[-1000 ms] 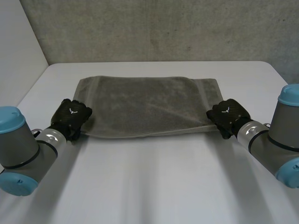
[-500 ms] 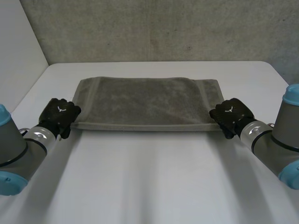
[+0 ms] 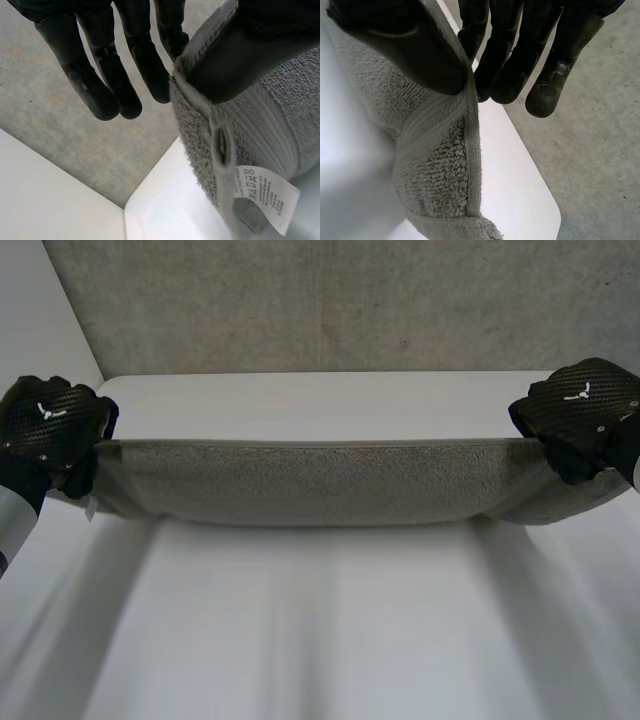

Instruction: Fold the towel.

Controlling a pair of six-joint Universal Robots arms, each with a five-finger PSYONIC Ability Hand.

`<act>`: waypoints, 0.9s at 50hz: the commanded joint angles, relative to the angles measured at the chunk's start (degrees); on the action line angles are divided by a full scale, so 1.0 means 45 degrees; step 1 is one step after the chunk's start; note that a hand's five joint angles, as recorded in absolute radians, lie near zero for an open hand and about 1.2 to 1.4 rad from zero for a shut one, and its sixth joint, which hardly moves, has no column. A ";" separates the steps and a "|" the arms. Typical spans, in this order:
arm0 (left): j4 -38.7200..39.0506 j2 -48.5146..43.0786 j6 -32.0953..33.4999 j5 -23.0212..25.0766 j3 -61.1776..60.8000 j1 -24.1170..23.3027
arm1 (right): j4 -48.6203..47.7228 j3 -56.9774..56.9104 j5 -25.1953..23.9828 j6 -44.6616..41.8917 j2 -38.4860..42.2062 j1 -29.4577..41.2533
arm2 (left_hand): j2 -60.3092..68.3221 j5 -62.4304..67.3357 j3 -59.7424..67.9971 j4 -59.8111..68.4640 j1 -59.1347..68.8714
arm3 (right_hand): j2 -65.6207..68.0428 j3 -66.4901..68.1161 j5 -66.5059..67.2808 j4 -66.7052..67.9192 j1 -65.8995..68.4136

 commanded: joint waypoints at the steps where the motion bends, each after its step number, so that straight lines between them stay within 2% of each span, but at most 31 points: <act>1: -0.0016 -0.3003 -0.0260 -0.0158 0.0860 -0.0211 | 0.0300 -0.1503 -0.0101 -0.1756 0.2879 0.0089 | -0.1595 -0.3499 -0.1907 -0.1608 -0.1011 | 0.0690 0.0577 0.0478 0.0617 0.0698; 2: -0.0016 -0.3011 -0.0260 -0.0158 0.0864 -0.0211 | 0.0300 -0.1507 -0.0101 -0.1760 0.2886 0.0089 | -0.1595 -0.3499 -0.1907 -0.1608 -0.1011 | 0.0690 0.0577 0.0478 0.0617 0.0698; 7: 0.0004 -0.5797 -0.0260 -0.0178 0.2811 -0.0699 | -0.0672 -0.3299 -0.0178 -0.2930 0.5751 0.0109 | -0.1595 -0.3499 -0.1907 -0.1608 -0.1011 | 0.0690 0.0577 0.0478 0.0617 0.0698; 10: 0.0004 -0.6448 -0.0260 -0.0256 0.3481 -0.0739 | -0.1321 -0.3635 -0.0140 -0.3108 0.6382 0.0167 | -0.1595 -0.3499 -0.1907 -0.1608 -0.1011 | 0.0690 0.0577 0.0478 0.0617 0.0698; 12: 0.0004 -0.7634 -0.0338 -0.0664 0.4881 -0.0894 | -0.2953 -0.4102 -0.0120 -0.3302 0.7452 0.0323 | -0.1595 -0.3499 -0.1907 -0.1608 -0.1011 | 0.0690 0.0577 0.0478 0.0617 0.0698; 13: 0.0004 -0.7639 -0.0338 -0.0666 0.4887 -0.0895 | -0.2961 -0.4104 -0.0120 -0.3303 0.7457 0.0323 | -0.1595 -0.3499 -0.1907 -0.1608 -0.1011 | 0.0690 0.0577 0.0478 0.0617 0.0698; 15: 0.0004 -0.8805 -0.0338 -0.1287 0.6325 -0.1245 | -0.4827 -0.4454 -0.0081 -0.3362 0.8487 0.0401 | -0.1595 -0.3499 -0.1907 -0.1608 -0.1011 | 0.0690 0.0577 0.0478 0.0617 0.0698; 16: 0.0004 -0.8811 -0.0338 -0.1291 0.6333 -0.1247 | -0.4836 -0.4456 -0.0081 -0.3362 0.8492 0.0402 | -0.1595 -0.3499 -0.1907 -0.1608 -0.1011 | 0.0690 0.0577 0.0478 0.0617 0.0698; 18: 0.0023 -0.9764 -0.0319 -0.1952 0.7558 -0.1461 | -0.6470 -0.4767 0.0016 -0.3400 0.9250 0.0615 | -0.1595 -0.3499 -0.1907 -0.1608 -0.1011 | 0.0690 0.0577 0.0478 0.0617 0.0698; 23: 0.0334 -1.0723 -0.0318 -0.2423 0.8732 -0.1539 | -0.8094 -0.5041 -0.0061 -0.3381 1.0207 0.0753 | -0.1595 -0.3499 -0.1907 -0.1608 -0.1011 | 0.0690 0.0577 0.0478 0.0617 0.0698; 29: 0.1136 -1.1058 -0.0279 -0.2463 0.9009 -0.1852 | -0.8977 -0.5237 -0.0198 -0.3401 1.0855 0.0890 | -0.1595 -0.3499 -0.1907 -0.1608 -0.1011 | 0.0690 0.0577 0.0478 0.0617 0.0698; 30: 0.1349 -1.1135 -0.0260 -0.2502 0.8989 -0.1968 | -0.9170 -0.5237 -0.0140 -0.3381 1.0991 0.0909 | -0.3108 -0.5012 -0.3419 -0.3120 -0.2524 | -0.4255 -0.4369 -0.4467 -0.4329 -0.4248; 31: 0.1467 -1.1194 -0.0260 -0.2541 0.8970 -0.2047 | -0.9308 -0.5256 0.0015 -0.3342 1.1108 0.0929 | -0.9710 -1.1614 -1.0021 -0.9722 -0.9126 | -1.1188 -1.1302 -1.1400 -1.1261 -1.1181; 32: 0.1468 -1.1194 -0.0260 -0.2541 0.8969 -0.2047 | -0.9309 -0.5257 0.0017 -0.3342 1.1109 0.0929 | -0.9776 -1.1680 -1.0087 -0.9788 -0.9192 | -1.1257 -1.1371 -1.1469 -1.1331 -1.1250; 33: 0.1546 -1.1233 -0.0260 -0.2599 0.8931 -0.2125 | -0.9367 -0.5237 0.0171 -0.3323 1.1186 0.0929 | -1.5402 -1.7305 -1.5713 -1.5414 -1.4818 | -1.4865 -1.4979 -1.5077 -1.4938 -1.4858; 34: 0.1566 -1.1253 -0.0260 -0.2696 0.8930 -0.2184 | -0.9348 -0.5237 0.0444 -0.3323 1.1207 0.0948 | -1.7151 -1.9055 -1.7462 -1.7163 -1.6567 | -1.4865 -1.4979 -1.5077 -1.4938 -1.4858; 35: 0.1566 -1.1253 -0.0260 -0.2697 0.8930 -0.2184 | -0.9348 -0.5237 0.0446 -0.3323 1.1207 0.0949 | -1.7151 -1.9055 -1.7462 -1.7163 -1.6567 | -1.4865 -1.4979 -1.5077 -1.4938 -1.4858; 37: 0.1586 -1.1214 -0.0260 -0.2872 0.8950 -0.2243 | -0.9290 -0.5140 0.1378 -0.3225 1.1129 0.0987 | -1.7151 -1.9055 -1.7462 -1.7163 -1.6567 | -1.4865 -1.4979 -1.5077 -1.4938 -1.4858; 39: 0.1566 -1.1175 -0.0260 -0.2950 0.8950 -0.2243 | -0.9270 -0.5043 0.1809 -0.3090 1.1109 0.1007 | -1.7151 -1.9055 -1.7462 -1.7163 -1.6567 | -1.4865 -1.4979 -1.5077 -1.4938 -1.4858; 43: 0.1566 -1.1038 -0.0279 -0.2990 0.8930 -0.2262 | -0.9270 -0.4710 0.2360 -0.2366 1.0816 0.1027 | -1.7141 -1.9044 -1.7452 -1.7153 -1.6557 | -1.4865 -1.4979 -1.5077 -1.4938 -1.4858; 45: 0.1488 -1.0708 -0.0318 -0.2990 0.8775 -0.2243 | -0.9251 -0.4108 0.2458 -0.1161 0.9631 0.0988 | -1.7141 -1.9045 -1.7452 -1.7153 -1.6557 | -1.4865 -1.4979 -1.5077 -1.4938 -1.4858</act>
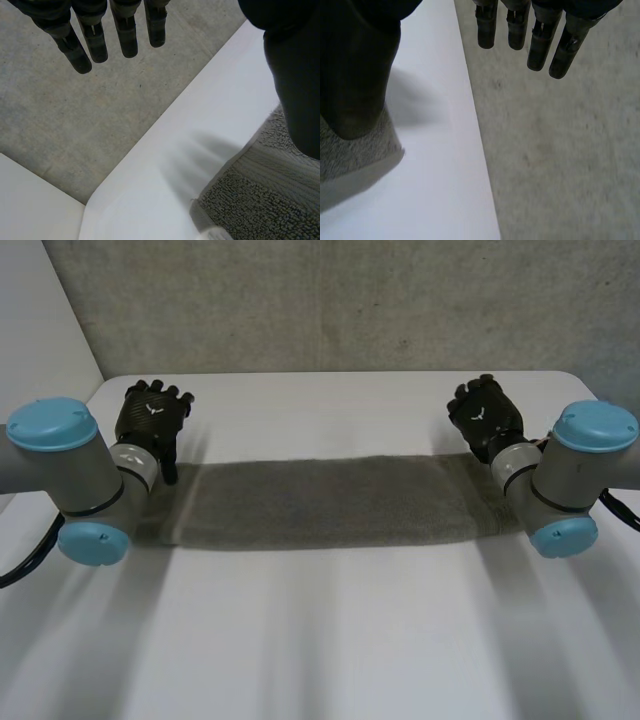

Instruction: Fold the towel.

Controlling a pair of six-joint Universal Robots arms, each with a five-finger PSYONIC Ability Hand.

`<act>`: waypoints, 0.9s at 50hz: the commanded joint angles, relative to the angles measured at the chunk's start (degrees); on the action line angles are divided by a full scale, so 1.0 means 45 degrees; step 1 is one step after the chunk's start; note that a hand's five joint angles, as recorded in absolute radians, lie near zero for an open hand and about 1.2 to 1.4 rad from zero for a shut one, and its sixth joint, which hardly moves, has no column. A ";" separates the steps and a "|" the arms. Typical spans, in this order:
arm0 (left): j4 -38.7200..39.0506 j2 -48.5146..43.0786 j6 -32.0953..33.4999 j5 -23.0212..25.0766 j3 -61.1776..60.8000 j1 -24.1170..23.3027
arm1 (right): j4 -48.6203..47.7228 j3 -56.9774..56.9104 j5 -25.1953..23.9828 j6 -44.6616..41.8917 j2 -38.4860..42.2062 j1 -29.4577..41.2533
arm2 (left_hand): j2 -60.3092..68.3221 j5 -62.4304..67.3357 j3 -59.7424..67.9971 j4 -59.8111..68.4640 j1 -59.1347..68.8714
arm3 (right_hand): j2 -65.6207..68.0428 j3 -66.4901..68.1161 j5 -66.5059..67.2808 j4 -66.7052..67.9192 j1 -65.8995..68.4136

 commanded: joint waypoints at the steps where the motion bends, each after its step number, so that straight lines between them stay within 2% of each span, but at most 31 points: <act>1: -0.0118 0.0502 -0.0059 -0.0141 -0.0182 -0.0013 | 0.0115 0.0993 0.1212 0.1946 -0.1546 0.0005 | -0.1036 -0.2821 -0.0927 -0.1094 -0.1172 | -0.0953 -0.0915 -0.0757 -0.1049 -0.0798; 3: -0.0137 0.1007 -0.0156 -0.0122 -0.0628 0.0006 | 0.0309 0.1828 0.1173 0.3093 -0.2712 -0.0033 | -0.1036 -0.2821 -0.0927 -0.1094 -0.1172 | -0.0953 -0.0915 -0.0757 -0.1049 -0.0798; 9: -0.0157 0.2006 -0.0255 0.0015 -0.1764 0.0163 | 0.1443 0.3043 0.0997 0.4270 -0.4241 -0.0073 | -0.1036 -0.2821 -0.0927 -0.1094 -0.1172 | -0.0953 -0.0915 -0.0757 -0.1049 -0.0798; 11: -0.0138 0.2473 -0.0468 0.0112 -0.2561 0.0182 | 0.2783 0.3607 0.0512 0.4814 -0.4941 -0.0092 | -0.1036 -0.2821 -0.0927 -0.1094 -0.1172 | -0.0953 -0.0915 -0.0757 -0.1049 -0.0798; 12: -0.0137 0.2475 -0.0469 0.0113 -0.2565 0.0182 | 0.2790 0.3610 0.0509 0.4817 -0.4944 -0.0092 | -0.1036 -0.2821 -0.0927 -0.1094 -0.1172 | -0.0953 -0.0915 -0.0757 -0.1049 -0.0798; 14: -0.0157 0.2922 -0.1033 0.0365 -0.3225 0.0201 | 0.4364 0.3863 -0.0268 0.5555 -0.5333 -0.0208 | -0.1036 -0.2821 -0.0927 -0.1094 -0.1172 | -0.0953 -0.0915 -0.0757 -0.1049 -0.0798; 18: -0.0176 0.3451 -0.1856 0.0972 -0.3893 0.0202 | 0.5857 0.3903 -0.0995 0.6419 -0.5355 -0.0619 | -0.1036 -0.2821 -0.0927 -0.1094 -0.1172 | 0.0299 0.0337 0.0495 0.0203 0.0454; 20: -0.0176 0.3995 -0.2634 0.1711 -0.4515 0.0240 | 0.6616 0.3980 -0.1501 0.7138 -0.5296 -0.1047 | -0.1036 -0.2821 -0.0927 -0.1094 -0.1172 | 0.0672 0.0710 0.0868 0.0576 0.0827; 21: -0.0176 0.3998 -0.2637 0.1714 -0.4518 0.0241 | 0.6619 0.3981 -0.1503 0.7141 -0.5296 -0.1049 | -0.1036 -0.2821 -0.0927 -0.1094 -0.1172 | 0.0673 0.0711 0.0869 0.0577 0.0828; 24: -0.0216 0.4836 -0.3650 0.2611 -0.5316 0.0513 | 0.6600 0.4097 -0.1873 0.7434 -0.4946 -0.1536 | -0.0999 -0.2783 -0.0890 -0.1057 -0.1135 | 0.1419 0.1457 0.1615 0.1322 0.1574; 30: -0.0216 0.5365 -0.4297 0.2945 -0.5943 0.0534 | 0.6171 0.3806 -0.1854 0.7240 -0.3638 -0.2064 | -0.0999 -0.2783 -0.0890 -0.1057 -0.1135 | 0.2654 0.2691 0.2849 0.2557 0.2808; 39: -0.0176 0.5346 -0.4278 0.2964 -0.6217 0.0534 | 0.5623 0.3493 -0.1659 0.6243 -0.2503 -0.2436 | -0.0999 -0.2783 -0.0890 -0.1057 -0.1135 | 0.4224 0.4262 0.4420 0.4128 0.4379; 42: -0.0059 0.5327 -0.4278 0.2886 -0.6217 0.0553 | 0.5234 0.3454 -0.1503 0.5892 -0.2444 -0.2534 | -0.0999 -0.2783 -0.0890 -0.1057 -0.1135 | 0.6792 0.6830 0.6988 0.6695 0.6947; 43: -0.0059 0.5327 -0.4278 0.2886 -0.6217 0.0553 | 0.5232 0.3454 -0.1503 0.5891 -0.2444 -0.2534 | -0.0999 -0.2783 -0.0890 -0.1057 -0.1135 | 0.6804 0.6841 0.6999 0.6707 0.6958; 45: -0.0040 0.5307 -0.4278 0.2886 -0.6197 0.0573 | 0.4591 0.3454 -0.1464 0.5755 -0.2172 -0.2553 | -0.0999 -0.2783 -0.0890 -0.1057 -0.1135 | 1.4564 1.4602 1.4760 1.4467 1.4719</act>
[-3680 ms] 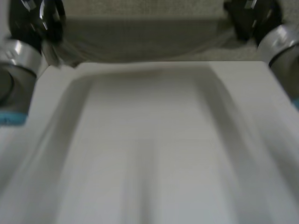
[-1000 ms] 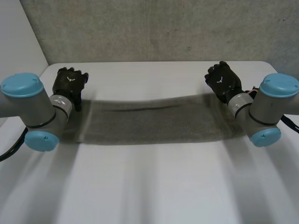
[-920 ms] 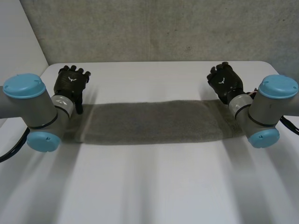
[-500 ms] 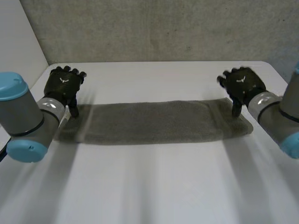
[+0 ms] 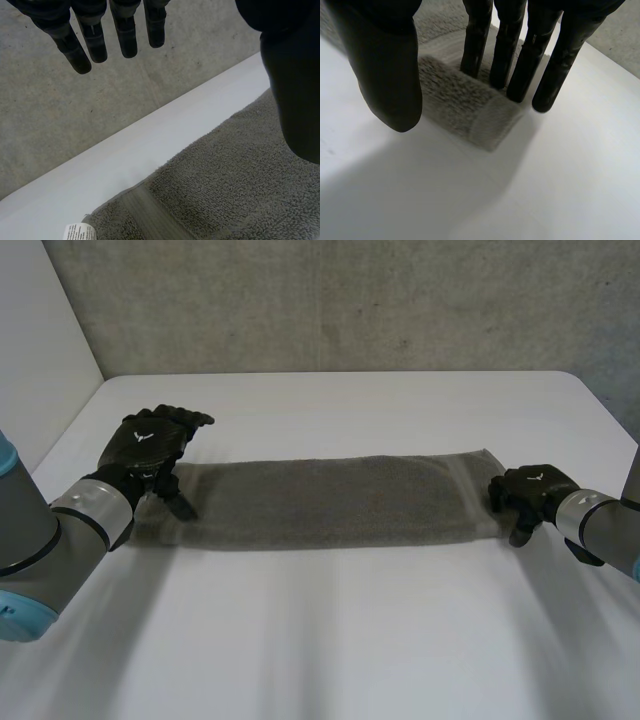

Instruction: Fold the towel.

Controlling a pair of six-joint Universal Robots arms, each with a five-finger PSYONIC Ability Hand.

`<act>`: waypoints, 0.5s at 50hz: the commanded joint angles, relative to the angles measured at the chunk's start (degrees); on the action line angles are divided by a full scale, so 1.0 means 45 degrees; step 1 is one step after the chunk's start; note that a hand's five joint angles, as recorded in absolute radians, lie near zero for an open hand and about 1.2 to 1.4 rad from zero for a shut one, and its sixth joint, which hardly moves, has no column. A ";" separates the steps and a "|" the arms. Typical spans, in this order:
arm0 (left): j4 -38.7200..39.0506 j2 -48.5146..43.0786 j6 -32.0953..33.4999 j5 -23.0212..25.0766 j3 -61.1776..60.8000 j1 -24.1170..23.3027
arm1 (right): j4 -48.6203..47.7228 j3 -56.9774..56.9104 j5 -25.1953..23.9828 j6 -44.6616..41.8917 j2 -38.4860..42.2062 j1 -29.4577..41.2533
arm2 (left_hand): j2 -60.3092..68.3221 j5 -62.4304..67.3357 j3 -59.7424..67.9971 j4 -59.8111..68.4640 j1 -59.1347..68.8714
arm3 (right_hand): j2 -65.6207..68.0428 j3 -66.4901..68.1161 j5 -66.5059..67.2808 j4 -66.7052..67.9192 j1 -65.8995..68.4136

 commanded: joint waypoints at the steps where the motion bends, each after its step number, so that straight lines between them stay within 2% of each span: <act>1: 0.0110 -0.0065 0.0042 -0.0085 0.0043 0.0027 | -0.0967 -0.0038 0.0165 -0.0493 0.0345 -0.0092 | -0.0997 -0.2748 -0.0840 -0.1061 -0.1066 | 0.8848 0.8808 0.8758 0.8841 0.8739; 6: 0.0091 -0.0065 0.0042 -0.0105 0.0024 0.0027 | -0.1514 0.0118 0.0575 -0.0512 0.0208 -0.0209 | -0.0997 -0.2748 -0.0840 -0.1061 -0.1066 | 0.8848 0.8808 0.8758 0.8841 0.8739; 12: 0.0071 -0.0006 0.0062 -0.0163 0.0004 0.0007 | -0.1416 0.0196 0.0966 -0.0981 -0.0807 -0.0873 | -0.0997 -0.2748 -0.0840 -0.1061 -0.1066 | 0.8848 0.8808 0.8758 0.8841 0.8739; 15: -0.0065 0.0208 0.0101 -0.0144 -0.0054 0.0085 | -0.1048 0.0119 0.1063 -0.2498 -0.1003 -0.2411 | -0.0997 -0.2748 -0.0840 -0.1061 -0.1066 | 0.8848 0.8808 0.8758 0.8841 0.8739; 16: -0.0065 0.0209 0.0101 -0.0144 -0.0055 0.0086 | -0.1045 0.0118 0.1064 -0.2504 -0.1003 -0.2416 | -0.0997 -0.2748 -0.0840 -0.1061 -0.1066 | 0.8848 0.8808 0.8758 0.8841 0.8739; 18: -0.0085 0.0423 0.0120 -0.0105 -0.0190 0.0357 | -0.0365 -0.0193 0.1316 -0.4098 -0.1002 -0.3213 | -0.0997 -0.2748 -0.0840 -0.1061 -0.1066 | 0.8848 0.8808 0.8758 0.8841 0.8739; 21: -0.0065 0.0657 0.0120 -0.0046 -0.0328 0.0689 | 0.0028 -0.0719 0.1920 -0.5098 -0.0964 -0.3315 | -0.0997 -0.2748 -0.0840 -0.1061 -0.1066 | 0.8848 0.8808 0.8758 0.8841 0.8739; 25: -0.0065 0.0756 0.0101 -0.0007 -0.0308 0.0906 | -0.0010 -0.1190 0.2274 -0.4907 -0.1061 -0.3060 | -0.0997 -0.2748 -0.0840 -0.1061 -0.1066 | 0.8848 0.8808 0.8758 0.8841 0.8739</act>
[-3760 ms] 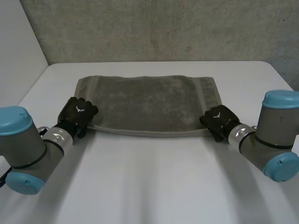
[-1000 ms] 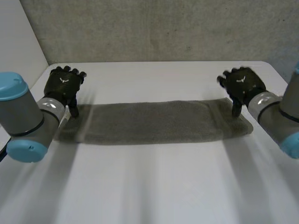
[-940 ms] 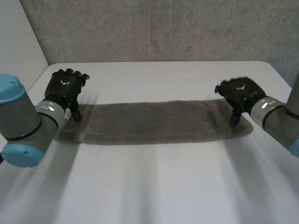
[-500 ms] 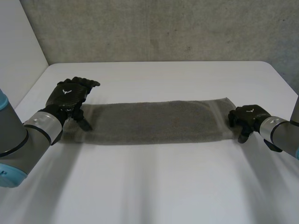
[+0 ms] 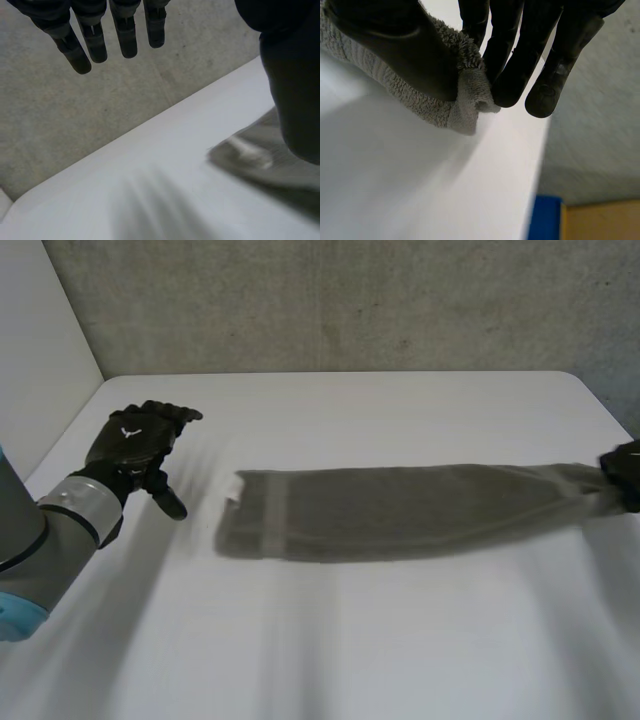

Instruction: Fold the towel.

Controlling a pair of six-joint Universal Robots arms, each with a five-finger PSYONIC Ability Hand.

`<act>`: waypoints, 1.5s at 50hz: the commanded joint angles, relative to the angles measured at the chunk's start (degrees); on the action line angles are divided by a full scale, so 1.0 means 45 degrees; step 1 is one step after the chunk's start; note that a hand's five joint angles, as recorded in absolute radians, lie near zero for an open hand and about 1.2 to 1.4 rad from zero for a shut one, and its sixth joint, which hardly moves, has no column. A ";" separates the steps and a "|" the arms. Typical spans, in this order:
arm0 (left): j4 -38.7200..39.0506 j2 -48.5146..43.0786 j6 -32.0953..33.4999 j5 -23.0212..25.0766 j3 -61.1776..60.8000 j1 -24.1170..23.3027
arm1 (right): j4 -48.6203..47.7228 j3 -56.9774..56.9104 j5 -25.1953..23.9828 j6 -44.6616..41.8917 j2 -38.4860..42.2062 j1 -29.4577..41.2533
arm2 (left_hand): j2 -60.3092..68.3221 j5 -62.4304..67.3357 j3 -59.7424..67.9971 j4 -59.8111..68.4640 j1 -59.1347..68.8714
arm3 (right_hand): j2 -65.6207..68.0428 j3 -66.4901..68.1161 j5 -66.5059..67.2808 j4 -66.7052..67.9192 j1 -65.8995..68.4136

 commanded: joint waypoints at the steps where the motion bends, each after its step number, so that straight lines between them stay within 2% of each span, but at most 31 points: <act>1: 0.0004 0.0341 -0.0014 0.0055 -0.0071 0.0599 | 0.0474 -0.1205 0.0861 -0.0853 -0.0150 0.0207 | -0.0996 -0.2748 -0.0838 -0.1059 -0.1054 | 0.1033 0.0854 0.0777 0.0666 0.0842; 3: 0.0004 0.0361 -0.0072 0.0054 0.0027 0.0600 | 0.0454 -0.1520 0.0861 -0.0538 -0.0287 0.0835 | -0.0996 -0.2748 -0.0838 -0.1059 -0.1054 | 0.1033 0.0854 0.0777 0.0666 0.0842; 5: 0.0023 0.0361 -0.0092 0.0016 0.0144 0.0580 | 0.0202 -0.2142 0.0939 -0.0013 -0.0715 0.2700 | -0.0996 -0.2748 -0.0838 -0.1059 -0.1054 | 0.1033 0.0854 0.0777 0.0666 0.0842; 6: 0.0023 0.0361 -0.0092 0.0015 0.0144 0.0580 | 0.0200 -0.2145 0.0939 -0.0011 -0.0717 0.2710 | -0.0996 -0.2748 -0.0838 -0.1059 -0.1054 | 0.1033 0.0854 0.0777 0.0666 0.0842; 8: 0.0023 0.0380 -0.0131 -0.0024 0.0319 0.0444 | -0.0713 -0.2456 0.0958 0.0067 -0.0854 0.4595 | -0.0996 -0.2748 -0.0838 -0.1059 -0.1054 | 0.1033 0.0854 0.0777 0.0666 0.0842; 9: 0.0023 0.0380 -0.0131 -0.0024 0.0320 0.0443 | -0.0718 -0.2458 0.0958 0.0067 -0.0854 0.4605 | -0.0996 -0.2748 -0.0838 -0.1059 -0.1054 | 0.1033 0.0854 0.0777 0.0666 0.0842; 10: 0.0023 0.0380 -0.0131 -0.0062 0.0378 0.0385 | -0.1453 -0.2477 0.0939 0.0028 -0.0834 0.5591 | -0.0996 -0.2748 -0.0838 -0.1059 -0.1054 | 0.1033 0.0854 0.0777 0.0666 0.0842; 11: 0.0023 0.0380 -0.0131 -0.0063 0.0379 0.0385 | -0.1460 -0.2477 0.0939 0.0028 -0.0834 0.5601 | -0.0996 -0.2748 -0.0838 -0.1059 -0.1054 | 0.1033 0.0854 0.0777 0.0666 0.0842; 13: 0.0023 0.0400 -0.0131 -0.0082 0.0495 0.0288 | -0.3131 -0.2380 0.0900 -0.0050 -0.0582 0.7622 | -0.1033 -0.2785 -0.0875 -0.1096 -0.1091 | 0.1033 0.0854 0.0777 0.0666 0.0842; 14: 0.0023 0.0400 -0.0131 -0.0082 0.0496 0.0287 | -0.3140 -0.2379 0.0900 -0.0050 -0.0580 0.7632 | -0.1033 -0.2785 -0.0875 -0.1096 -0.1091 | 0.1033 0.0854 0.0777 0.0666 0.0842; 16: 0.0043 0.0400 -0.0131 -0.0121 0.0671 0.0054 | -0.4288 -0.2321 0.0647 -0.0128 0.0274 0.9304 | -0.0996 -0.2748 -0.0838 -0.1059 -0.1054 | 0.1033 0.0854 0.0777 0.0666 0.0842; 19: 0.0043 0.0380 -0.0131 -0.0141 0.0750 -0.0084 | -0.4507 -0.2321 0.0431 -0.0226 0.0787 0.9995 | -0.0996 -0.2748 -0.0838 -0.1059 -0.1054 | 0.1033 0.0854 0.0777 0.0666 0.0842; 21: 0.0024 0.0341 -0.0131 -0.0160 0.0847 -0.0220 | -0.4565 -0.2321 -0.0385 -0.0537 0.1661 1.1045 | -0.0996 -0.2748 -0.0838 -0.1059 -0.1054 | 0.1033 0.0854 0.0777 0.0666 0.0842; 27: 0.0023 0.0321 -0.0131 -0.0160 0.0867 -0.0357 | -0.4585 -0.2516 -0.1268 -0.1162 0.3186 1.1947 | -0.1033 -0.2785 -0.0875 -0.1096 -0.1091 | 0.1033 0.0854 0.0777 0.0666 0.0842; 31: 0.0023 0.0283 -0.0111 -0.0160 0.0867 -0.0493 | -0.4585 -0.2516 -0.1307 -0.1300 0.3481 1.2007 | -0.1033 -0.2785 -0.0875 -0.1096 -0.1091 | 0.1033 0.0854 0.0777 0.0666 0.0842; 32: 0.0023 0.0244 -0.0111 -0.0160 0.0867 -0.0533 | -0.4566 -0.2497 -0.1365 -0.1300 0.3482 1.1988 | -0.1033 -0.2785 -0.0875 -0.1096 -0.1091 | -0.2580 -0.2759 -0.2836 -0.2947 -0.2771; 33: 0.0023 0.0243 -0.0111 -0.0160 0.0867 -0.0533 | -0.4566 -0.2497 -0.1366 -0.1300 0.3482 1.1988 | -0.1033 -0.2785 -0.0875 -0.1096 -0.1091 | -0.2616 -0.2795 -0.2872 -0.2984 -0.2808; 34: 0.0043 0.0243 -0.0111 -0.0160 0.0906 -0.0591 | -0.4546 -0.2323 -0.1462 -0.1223 0.3424 1.1968 | -0.1033 -0.2785 -0.0875 -0.1096 -0.1091 | -0.6835 -0.7014 -0.7091 -0.7203 -0.7027; 38: 0.0043 0.0204 -0.0111 -0.0160 0.1043 -0.0690 | -0.4585 -0.2145 -0.1561 -0.1105 0.3092 1.1831 | -0.1033 -0.2785 -0.0875 -0.1096 -0.1091 | -0.9382 -0.9561 -0.9638 -0.9750 -0.9574; 39: 0.0062 0.0166 -0.0131 -0.0160 0.1139 -0.0748 | -0.4624 -0.2010 -0.1484 -0.1008 0.2782 1.1773 | -0.1033 -0.2785 -0.0875 -0.1096 -0.1091 | -1.3157 -1.3336 -1.3413 -1.3524 -1.3348; 40: 0.0063 0.0146 -0.0131 -0.0180 0.1276 -0.0864 | -0.4624 -0.1854 -0.1290 -0.0814 0.2392 1.1773 | -0.1033 -0.2785 -0.0875 -0.1096 -0.1091 | -1.4522 -1.4701 -1.4778 -1.4890 -1.4714; 46: 0.0063 0.0009 -0.0189 -0.0375 0.1629 -0.1432 | -0.4566 -0.1012 -0.1014 0.0809 0.0845 1.1460 | -0.1033 -0.2785 -0.0875 -0.1096 -0.1091 | -1.4522 -1.4701 -1.4778 -1.4890 -1.4714; 48: 0.0101 -0.0088 -0.0326 -0.0531 0.1765 -0.1918 | -0.4507 -0.0157 -0.0781 0.2403 -0.0204 1.0450 | -0.1033 -0.2785 -0.0875 -0.1096 -0.1091 | -1.4522 -1.4701 -1.4778 -1.4890 -1.4714; 49: 0.0102 -0.0089 -0.0326 -0.0532 0.1765 -0.1920 | -0.4507 -0.0153 -0.0780 0.2411 -0.0209 1.0445 | -0.1033 -0.2785 -0.0875 -0.1096 -0.1091 | -1.4522 -1.4701 -1.4778 -1.4890 -1.4714; 51: 0.0121 -0.0380 -0.0346 -0.0571 0.1882 -0.2425 | -0.4100 0.0644 -0.0605 0.3869 -0.1162 0.9590 | -0.1033 -0.2785 -0.0875 -0.1096 -0.1091 | -1.4522 -1.4701 -1.4778 -1.4890 -1.4714; 54: 0.0141 -0.0616 -0.0346 -0.0590 0.1941 -0.2721 | -0.3281 0.1387 -0.0546 0.4945 -0.1750 0.8944 | -0.0996 -0.2748 -0.0838 -0.1059 -0.1054 | -1.4522 -1.4701 -1.4778 -1.4890 -1.4714; 56: 0.0141 -0.1257 -0.0307 -0.0610 0.2194 -0.3440 | -0.2929 0.1719 -0.0545 0.5356 -0.1907 0.8535 | -0.0996 -0.2748 -0.0838 -0.1059 -0.1054 | -1.4522 -1.4701 -1.4778 -1.4890 -1.4714; 60: 0.0141 -0.1983 -0.0248 -0.0864 0.2527 -0.4068 | -0.2398 0.2425 -0.0545 0.5868 -0.2006 0.7652 | -0.0996 -0.2748 -0.0838 -0.1059 -0.1054 | -1.4522 -1.4701 -1.4778 -1.4890 -1.4714; 62: 0.0141 -0.2761 -0.0209 -0.1485 0.2916 -0.4380 | -0.2261 0.3086 -0.0643 0.6082 -0.1987 0.7088 | -0.0996 -0.2748 -0.0838 -0.1059 -0.1054 | -1.3426 -1.3605 -1.3682 -1.3793 -1.3617; 70: 0.0004 -0.4480 0.0142 -0.2971 0.3912 -0.4459 | -0.2300 0.3870 -0.0721 0.6102 -0.1675 0.6052 | -0.0846 -0.2599 -0.0689 -0.0910 -0.0904 | -1.2226 -1.2405 -1.2482 -1.2593 -1.2417; 75: 0.0004 -0.4892 0.0493 -0.3188 0.3973 -0.4479 | -0.2378 0.3696 -0.0683 0.6083 -0.0896 0.5933 | -0.0846 -0.2598 -0.0688 -0.0909 -0.0904 | -1.0623 -1.0802 -1.0879 -1.0990 -1.0814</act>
